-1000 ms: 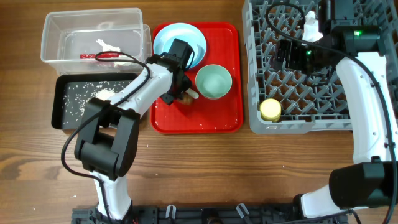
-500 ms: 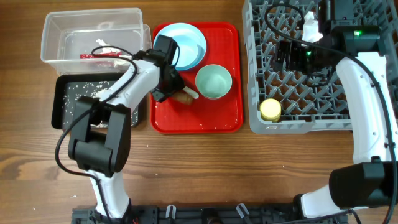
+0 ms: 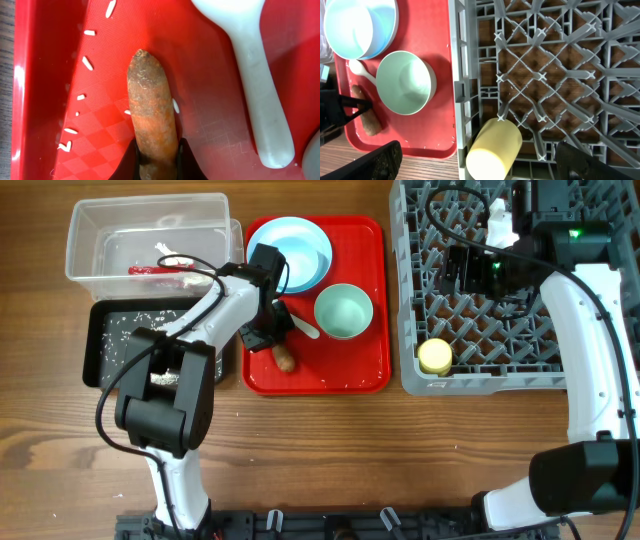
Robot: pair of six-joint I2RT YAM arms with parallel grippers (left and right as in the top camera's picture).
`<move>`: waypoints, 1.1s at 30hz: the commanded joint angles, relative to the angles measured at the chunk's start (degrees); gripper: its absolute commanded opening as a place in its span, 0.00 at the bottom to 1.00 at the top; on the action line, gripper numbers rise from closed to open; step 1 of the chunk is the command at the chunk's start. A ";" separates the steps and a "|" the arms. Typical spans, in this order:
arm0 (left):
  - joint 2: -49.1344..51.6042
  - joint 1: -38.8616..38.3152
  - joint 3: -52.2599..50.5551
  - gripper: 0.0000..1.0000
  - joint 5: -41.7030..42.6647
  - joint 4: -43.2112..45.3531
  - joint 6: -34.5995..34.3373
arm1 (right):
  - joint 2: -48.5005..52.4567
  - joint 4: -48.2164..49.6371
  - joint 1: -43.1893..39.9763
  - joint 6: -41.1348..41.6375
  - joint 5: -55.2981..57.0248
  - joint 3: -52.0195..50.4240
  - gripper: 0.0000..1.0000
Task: Sort waste into correct bins and load items into the dishwasher rack
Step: 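Grasp the carrot on the red tray with the left gripper, then carry the carrot with the left gripper into the black tray, release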
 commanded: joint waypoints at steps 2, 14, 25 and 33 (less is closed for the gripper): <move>0.83 -0.20 0.79 0.04 -0.74 -1.11 0.68 | -0.92 0.26 -0.17 -1.05 0.96 0.90 1.00; -12.46 7.96 12.39 0.08 -11.56 -12.72 0.70 | -0.92 0.28 -0.17 -1.11 0.98 0.87 1.00; -13.40 27.58 8.39 0.04 -8.72 -14.97 -11.02 | -0.92 0.94 -0.17 -1.05 0.96 0.90 1.00; -13.40 34.56 -6.64 0.12 -8.76 -4.83 -34.25 | -0.92 1.18 -0.17 -0.72 0.76 0.90 0.99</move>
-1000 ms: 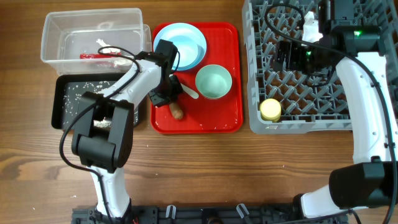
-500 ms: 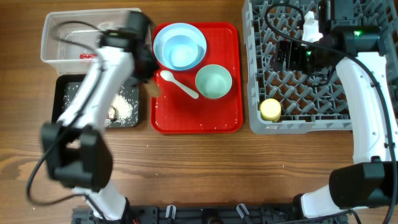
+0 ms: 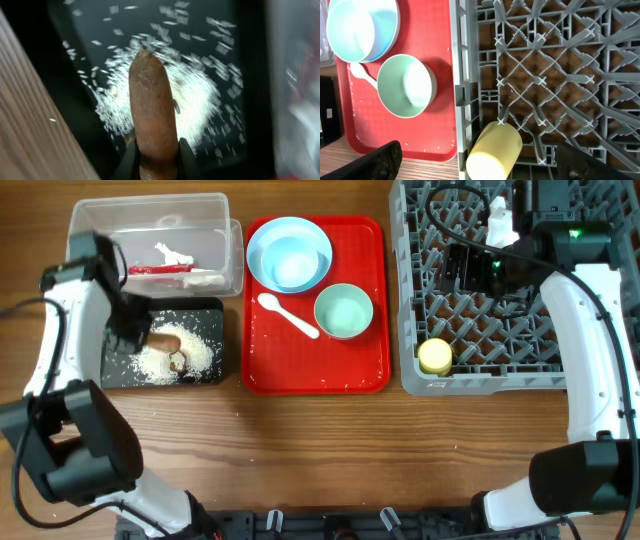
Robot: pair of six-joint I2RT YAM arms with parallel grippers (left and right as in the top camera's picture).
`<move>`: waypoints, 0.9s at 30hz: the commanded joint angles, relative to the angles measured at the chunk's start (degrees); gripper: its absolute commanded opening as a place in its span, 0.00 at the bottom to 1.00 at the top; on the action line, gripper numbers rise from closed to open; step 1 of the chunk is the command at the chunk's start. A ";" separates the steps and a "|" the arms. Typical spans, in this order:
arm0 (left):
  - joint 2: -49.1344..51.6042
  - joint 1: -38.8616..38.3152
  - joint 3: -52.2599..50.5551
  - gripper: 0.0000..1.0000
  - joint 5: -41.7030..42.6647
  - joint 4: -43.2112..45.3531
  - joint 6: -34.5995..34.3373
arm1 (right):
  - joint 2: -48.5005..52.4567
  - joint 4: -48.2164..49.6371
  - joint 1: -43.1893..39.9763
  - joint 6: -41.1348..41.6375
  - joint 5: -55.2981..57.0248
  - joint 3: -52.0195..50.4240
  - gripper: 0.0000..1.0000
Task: Sort waste into correct bins and load items into the dishwasher rack
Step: 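Carry the carrot with the left gripper into the black tray, release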
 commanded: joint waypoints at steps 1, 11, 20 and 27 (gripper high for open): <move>0.44 1.16 -8.55 0.12 0.46 8.83 -12.68 | -0.92 0.37 -0.17 -0.79 0.74 0.87 0.99; 0.44 1.09 -15.32 0.38 0.48 20.96 -11.93 | -0.92 0.55 -0.17 -0.81 0.74 0.90 1.00; -0.37 1.11 -13.22 0.85 4.09 21.27 -1.60 | -0.92 2.40 -0.07 -1.68 -3.87 0.90 0.99; -8.35 1.03 -3.89 0.91 7.13 13.97 9.11 | -0.92 8.02 5.29 -3.98 -11.65 0.90 0.90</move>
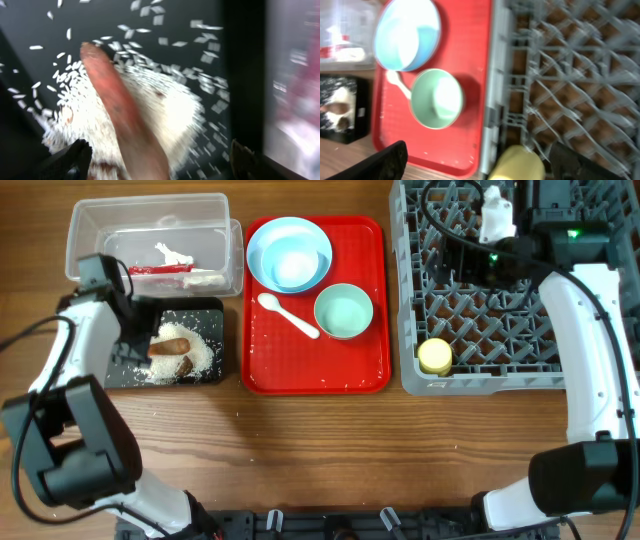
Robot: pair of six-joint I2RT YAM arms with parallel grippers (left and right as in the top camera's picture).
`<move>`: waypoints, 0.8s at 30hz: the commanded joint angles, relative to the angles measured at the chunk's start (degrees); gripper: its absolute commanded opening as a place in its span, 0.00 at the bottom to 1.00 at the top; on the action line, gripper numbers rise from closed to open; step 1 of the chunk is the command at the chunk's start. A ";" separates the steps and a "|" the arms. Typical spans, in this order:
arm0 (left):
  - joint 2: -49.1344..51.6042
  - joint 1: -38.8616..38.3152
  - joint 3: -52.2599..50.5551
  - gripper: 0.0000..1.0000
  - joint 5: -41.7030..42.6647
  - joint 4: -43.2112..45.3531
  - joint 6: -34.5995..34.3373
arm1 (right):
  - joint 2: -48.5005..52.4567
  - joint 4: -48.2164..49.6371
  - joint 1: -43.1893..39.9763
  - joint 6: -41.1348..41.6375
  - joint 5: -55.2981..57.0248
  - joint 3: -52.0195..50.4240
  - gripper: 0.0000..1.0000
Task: Sort waste into correct bins and load items into the dishwasher rack
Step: 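Carry the carrot with the left gripper into the black tray, release, then grasp the green bowl on the red tray with the right gripper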
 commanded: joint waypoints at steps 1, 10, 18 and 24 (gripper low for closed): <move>-8.44 -0.07 5.05 0.92 2.23 -1.57 8.35 | -0.83 2.38 5.42 -1.40 -4.13 0.90 0.90; -18.12 -0.04 5.05 1.00 3.04 -1.27 11.41 | 6.25 8.50 18.32 1.36 11.96 0.90 0.83; -18.34 -0.04 5.03 1.00 3.04 -1.60 11.41 | 18.88 11.65 19.06 -9.90 13.27 0.90 0.65; -18.34 -0.04 5.03 1.00 3.04 -1.60 11.41 | 25.55 14.47 19.06 -11.26 13.27 0.90 0.54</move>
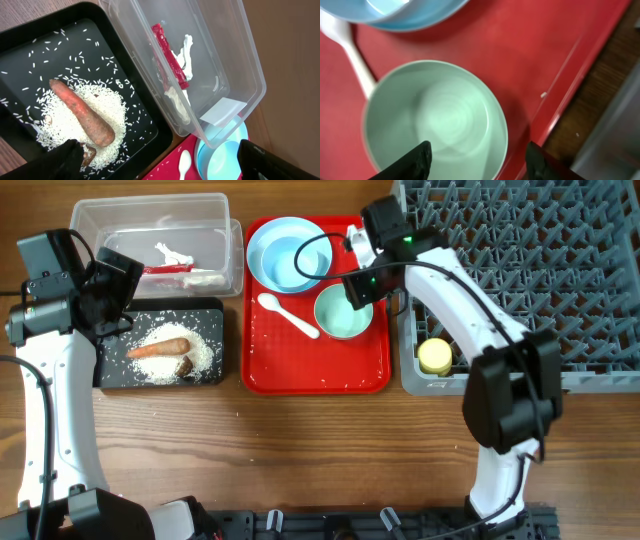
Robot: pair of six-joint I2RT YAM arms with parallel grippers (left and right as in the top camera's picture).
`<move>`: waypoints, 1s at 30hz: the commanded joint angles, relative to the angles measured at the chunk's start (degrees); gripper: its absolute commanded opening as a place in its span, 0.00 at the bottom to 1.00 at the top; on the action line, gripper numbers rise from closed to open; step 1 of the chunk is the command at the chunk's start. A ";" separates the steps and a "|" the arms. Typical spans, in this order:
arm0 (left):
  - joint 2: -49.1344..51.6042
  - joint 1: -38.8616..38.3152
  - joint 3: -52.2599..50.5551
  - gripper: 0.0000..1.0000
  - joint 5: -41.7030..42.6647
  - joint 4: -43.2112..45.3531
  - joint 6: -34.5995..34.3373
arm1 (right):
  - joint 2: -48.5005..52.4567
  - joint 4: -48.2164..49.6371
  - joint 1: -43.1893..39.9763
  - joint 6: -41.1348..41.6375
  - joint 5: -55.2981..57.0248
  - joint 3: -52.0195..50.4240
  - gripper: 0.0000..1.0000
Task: Sort waste into correct bins and load items into the dishwasher rack
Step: 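Grasp the green bowl on the red tray with the right gripper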
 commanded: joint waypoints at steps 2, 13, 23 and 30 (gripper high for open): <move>-0.31 -0.04 0.46 1.00 0.66 -0.02 1.53 | 4.44 1.92 -0.09 -2.51 1.14 0.76 0.38; -0.31 -0.04 0.46 1.00 0.66 -0.02 1.53 | 8.17 4.26 -0.13 -2.43 1.11 0.76 0.33; -0.31 -0.04 0.46 1.00 0.66 -0.02 1.51 | 6.03 3.30 -0.13 -1.79 1.14 0.90 0.04; -0.31 -0.04 0.46 1.00 0.66 -0.02 1.53 | -3.06 -0.66 -0.13 0.39 4.15 1.75 0.04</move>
